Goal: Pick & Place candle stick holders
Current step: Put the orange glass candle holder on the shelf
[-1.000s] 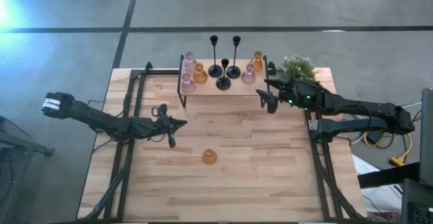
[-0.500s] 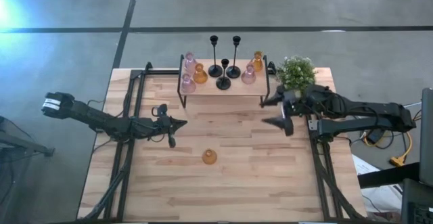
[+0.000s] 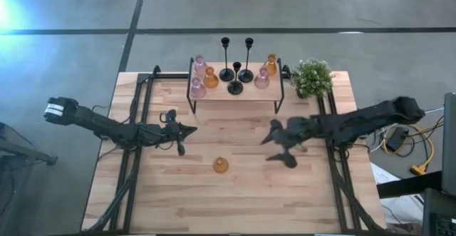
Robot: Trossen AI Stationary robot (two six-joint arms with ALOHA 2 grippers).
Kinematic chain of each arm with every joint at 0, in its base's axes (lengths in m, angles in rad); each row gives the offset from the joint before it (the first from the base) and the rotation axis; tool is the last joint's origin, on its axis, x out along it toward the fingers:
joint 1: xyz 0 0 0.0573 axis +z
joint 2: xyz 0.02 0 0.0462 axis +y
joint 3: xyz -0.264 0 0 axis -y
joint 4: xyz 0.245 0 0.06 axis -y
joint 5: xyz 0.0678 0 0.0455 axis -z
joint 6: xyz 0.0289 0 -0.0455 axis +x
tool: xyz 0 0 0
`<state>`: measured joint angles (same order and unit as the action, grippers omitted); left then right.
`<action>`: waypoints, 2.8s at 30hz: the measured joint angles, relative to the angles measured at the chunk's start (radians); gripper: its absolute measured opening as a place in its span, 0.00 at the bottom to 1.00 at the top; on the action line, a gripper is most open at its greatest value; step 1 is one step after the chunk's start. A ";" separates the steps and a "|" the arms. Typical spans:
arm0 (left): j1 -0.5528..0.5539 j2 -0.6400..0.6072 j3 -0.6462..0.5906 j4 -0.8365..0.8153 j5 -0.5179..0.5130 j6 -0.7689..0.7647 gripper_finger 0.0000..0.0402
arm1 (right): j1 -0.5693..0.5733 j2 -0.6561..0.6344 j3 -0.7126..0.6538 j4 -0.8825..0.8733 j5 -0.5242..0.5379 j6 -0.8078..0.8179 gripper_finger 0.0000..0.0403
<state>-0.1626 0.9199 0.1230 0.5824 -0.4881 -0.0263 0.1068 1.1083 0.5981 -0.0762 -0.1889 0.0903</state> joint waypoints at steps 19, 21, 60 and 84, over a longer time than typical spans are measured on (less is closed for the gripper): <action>0.000 0.000 0.000 0.000 0.000 0.000 0.03 | 0.068 0.672 0.146 0.591 0.127 0.131 0.81; 0.000 0.000 0.000 0.000 0.000 0.000 0.03 | 0.068 0.717 0.187 0.589 0.128 0.123 0.81; 0.000 0.000 0.000 -0.042 0.000 0.000 0.03 | 0.065 0.938 0.572 0.326 0.132 0.102 0.32; 0.000 0.000 0.000 -0.071 0.000 0.000 0.03 | -0.010 0.290 0.409 -0.159 0.690 0.255 0.32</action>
<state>-0.1625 0.9203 0.1226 0.5113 -0.4881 -0.0264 0.0964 1.3985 1.0066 -0.2356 0.5014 0.3450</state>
